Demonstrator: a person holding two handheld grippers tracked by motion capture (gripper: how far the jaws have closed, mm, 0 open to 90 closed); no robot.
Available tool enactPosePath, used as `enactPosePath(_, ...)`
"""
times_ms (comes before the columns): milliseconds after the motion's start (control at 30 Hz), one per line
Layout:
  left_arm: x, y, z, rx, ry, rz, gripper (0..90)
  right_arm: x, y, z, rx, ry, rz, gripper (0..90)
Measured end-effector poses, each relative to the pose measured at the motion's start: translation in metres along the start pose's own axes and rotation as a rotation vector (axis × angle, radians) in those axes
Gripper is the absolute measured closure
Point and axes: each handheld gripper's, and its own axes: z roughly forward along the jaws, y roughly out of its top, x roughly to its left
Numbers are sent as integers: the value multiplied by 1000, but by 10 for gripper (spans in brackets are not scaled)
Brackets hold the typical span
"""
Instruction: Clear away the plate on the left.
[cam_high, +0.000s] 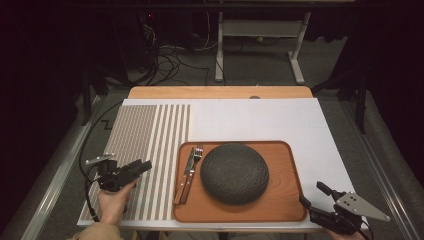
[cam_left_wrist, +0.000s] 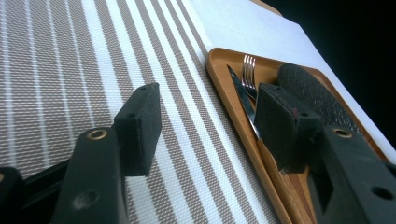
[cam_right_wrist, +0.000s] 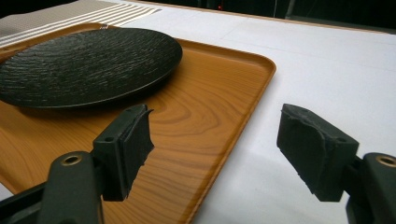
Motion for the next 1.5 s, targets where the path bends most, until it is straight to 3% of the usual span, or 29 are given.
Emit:
enactPosePath(533, 4, -6, -36, -29, 85, 104, 388, 0, 0, 0, 1, 0, 4, 266)
enactPosePath(600, 3, -7, -39, -30, 103, 123, 386, 0, 0, 0, 0, -2, 3, 266)
enactPosePath(633, 2, -8, -40, -24, 109, 139, 344, 0, 0, 0, -1, -3, 4, 266)
enactPosePath(1000, -4, -19, -52, -24, 174, 268, 341, 0, 0, 0, -1, -5, 10, 266)
enactPosePath(1100, -6, -23, -55, -36, 202, 301, 341, -1, 0, 0, -1, -5, 11, 266)
enactPosePath(1200, -7, -26, -59, -38, 197, 312, 342, 0, 0, 0, 0, -5, 10, 266)
enactPosePath(1500, -12, -40, -72, -74, 260, 414, 341, 0, 0, 0, 1, -4, 8, 266)
